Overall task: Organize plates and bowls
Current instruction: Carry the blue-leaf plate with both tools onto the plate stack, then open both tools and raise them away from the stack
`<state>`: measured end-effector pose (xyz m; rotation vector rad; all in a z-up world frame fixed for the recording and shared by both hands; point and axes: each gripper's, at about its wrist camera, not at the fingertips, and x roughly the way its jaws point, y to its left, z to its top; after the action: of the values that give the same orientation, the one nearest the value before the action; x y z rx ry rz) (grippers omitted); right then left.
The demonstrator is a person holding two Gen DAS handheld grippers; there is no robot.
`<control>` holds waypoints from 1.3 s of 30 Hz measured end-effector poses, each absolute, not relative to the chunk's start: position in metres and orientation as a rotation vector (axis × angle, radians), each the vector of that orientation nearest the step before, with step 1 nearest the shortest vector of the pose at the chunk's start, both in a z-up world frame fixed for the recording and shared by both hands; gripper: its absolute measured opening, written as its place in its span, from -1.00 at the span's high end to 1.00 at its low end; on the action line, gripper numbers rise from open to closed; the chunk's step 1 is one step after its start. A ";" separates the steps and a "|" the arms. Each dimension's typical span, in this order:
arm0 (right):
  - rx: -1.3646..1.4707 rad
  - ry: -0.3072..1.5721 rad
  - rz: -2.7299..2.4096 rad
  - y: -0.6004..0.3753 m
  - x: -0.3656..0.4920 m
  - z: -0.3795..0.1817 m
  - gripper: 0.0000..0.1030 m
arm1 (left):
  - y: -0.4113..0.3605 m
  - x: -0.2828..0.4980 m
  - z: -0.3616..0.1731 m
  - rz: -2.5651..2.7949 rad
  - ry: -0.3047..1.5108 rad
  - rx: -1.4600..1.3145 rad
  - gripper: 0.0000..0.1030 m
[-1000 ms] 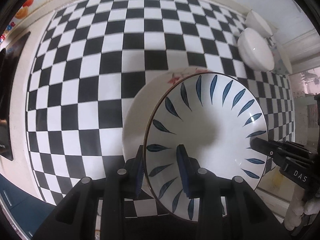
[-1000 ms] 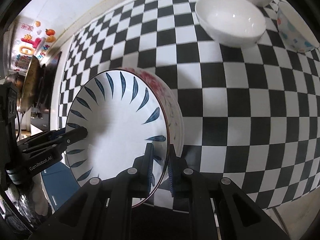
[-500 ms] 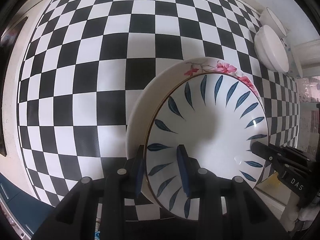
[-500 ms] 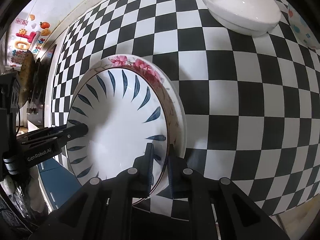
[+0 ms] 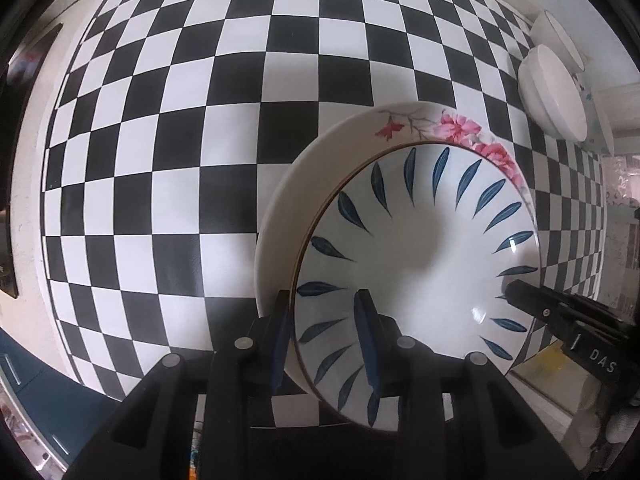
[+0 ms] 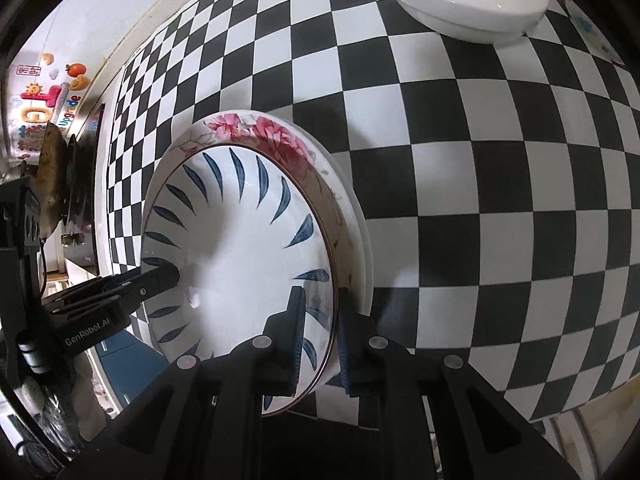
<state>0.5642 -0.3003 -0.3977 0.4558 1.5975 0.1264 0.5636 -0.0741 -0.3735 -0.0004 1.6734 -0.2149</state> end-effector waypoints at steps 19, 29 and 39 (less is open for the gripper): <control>0.308 1.616 0.058 -0.276 0.561 -0.371 0.66 | -0.092 0.562 -0.331 -0.206 1.589 0.131 0.44; 0.297 1.521 0.032 -0.260 0.536 -0.304 0.66 | -0.102 0.542 -0.259 -0.273 1.488 0.151 0.44; 0.248 1.384 -0.015 -0.263 0.501 -0.205 0.66 | -0.104 0.511 -0.196 -0.309 1.412 0.153 0.44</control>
<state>0.5011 -0.2629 -0.2054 0.2483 1.3836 -0.0147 0.5113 -0.1037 -0.1955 0.1525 1.4118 -0.3088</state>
